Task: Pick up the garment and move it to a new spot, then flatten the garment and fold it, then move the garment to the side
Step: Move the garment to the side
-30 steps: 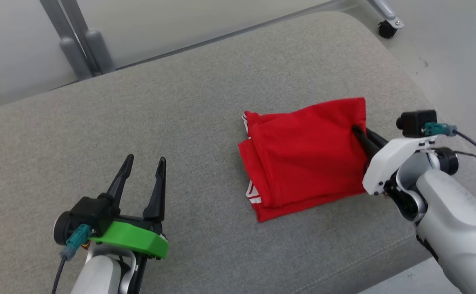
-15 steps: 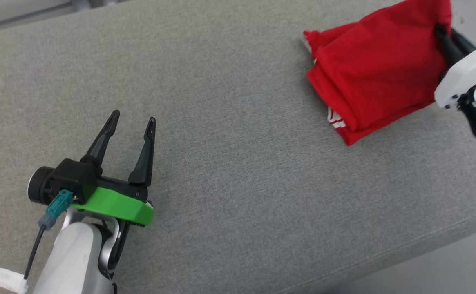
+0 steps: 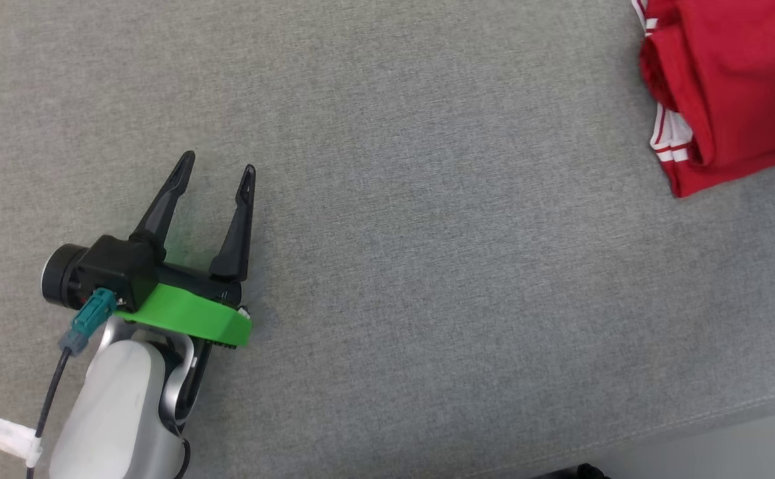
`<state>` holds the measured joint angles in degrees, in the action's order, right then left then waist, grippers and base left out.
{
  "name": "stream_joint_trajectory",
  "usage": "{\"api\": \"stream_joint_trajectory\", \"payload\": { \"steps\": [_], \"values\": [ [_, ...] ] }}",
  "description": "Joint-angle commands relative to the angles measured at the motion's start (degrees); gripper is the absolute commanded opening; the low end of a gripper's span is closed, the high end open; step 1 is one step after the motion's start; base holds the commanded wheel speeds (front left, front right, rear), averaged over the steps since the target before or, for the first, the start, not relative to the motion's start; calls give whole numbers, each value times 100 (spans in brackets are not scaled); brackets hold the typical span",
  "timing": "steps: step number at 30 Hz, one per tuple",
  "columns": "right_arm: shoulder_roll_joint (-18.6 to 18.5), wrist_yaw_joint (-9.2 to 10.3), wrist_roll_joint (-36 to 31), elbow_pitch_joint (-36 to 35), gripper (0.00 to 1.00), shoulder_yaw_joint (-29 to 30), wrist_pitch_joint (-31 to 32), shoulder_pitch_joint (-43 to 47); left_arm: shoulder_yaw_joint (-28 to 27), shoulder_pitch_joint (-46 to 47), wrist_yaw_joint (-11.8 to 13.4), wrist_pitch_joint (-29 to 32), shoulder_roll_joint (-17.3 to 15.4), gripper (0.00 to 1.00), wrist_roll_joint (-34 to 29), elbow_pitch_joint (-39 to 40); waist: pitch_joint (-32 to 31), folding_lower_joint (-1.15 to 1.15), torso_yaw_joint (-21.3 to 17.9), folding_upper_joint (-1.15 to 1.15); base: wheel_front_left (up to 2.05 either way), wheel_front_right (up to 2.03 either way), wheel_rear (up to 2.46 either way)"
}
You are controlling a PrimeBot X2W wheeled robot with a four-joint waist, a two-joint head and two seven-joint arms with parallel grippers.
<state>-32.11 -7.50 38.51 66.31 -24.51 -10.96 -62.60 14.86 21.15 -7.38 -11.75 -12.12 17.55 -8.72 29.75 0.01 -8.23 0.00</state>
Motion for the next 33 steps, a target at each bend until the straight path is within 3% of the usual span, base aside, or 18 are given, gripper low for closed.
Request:
{"api": "stream_joint_trajectory", "payload": {
  "steps": [1,5,9,11,13,17,21,33],
  "values": [
    [1,2,-94,168,100,2,-89,-71,-6,84,11,-58,12,100,34,-33,-45,-1,122,0,0,0,0],
    [73,2,-418,388,100,-82,-317,-108,-68,-33,51,-167,82,100,106,-166,-376,-1,190,0,0,0,0],
    [225,2,-581,62,100,-129,-425,109,-296,-240,159,-272,176,100,286,-251,-853,-1,260,0,0,0,0],
    [236,3,-615,-368,100,-47,-426,251,-441,-347,215,-305,233,100,361,-246,-1096,-1,293,0,0,0,0],
    [297,2,-708,-1257,100,188,-419,711,-670,-552,329,-340,288,100,415,-233,-1501,-1,381,0,0,0,0],
    [413,2,-884,-2247,100,579,-421,1428,-873,-812,618,-346,289,100,290,-283,-1951,-1,476,0,0,0,0],
    [674,2,-1073,-3167,100,863,-422,2282,-1006,-1156,738,-346,304,100,195,-252,-2385,-1,569,0,0,0,0],
    [1306,2,-1342,-4574,100,1265,-423,4239,-1266,-1910,768,-344,324,100,142,-291,-3019,-1,865,0,0,0,0]
  ]
}}
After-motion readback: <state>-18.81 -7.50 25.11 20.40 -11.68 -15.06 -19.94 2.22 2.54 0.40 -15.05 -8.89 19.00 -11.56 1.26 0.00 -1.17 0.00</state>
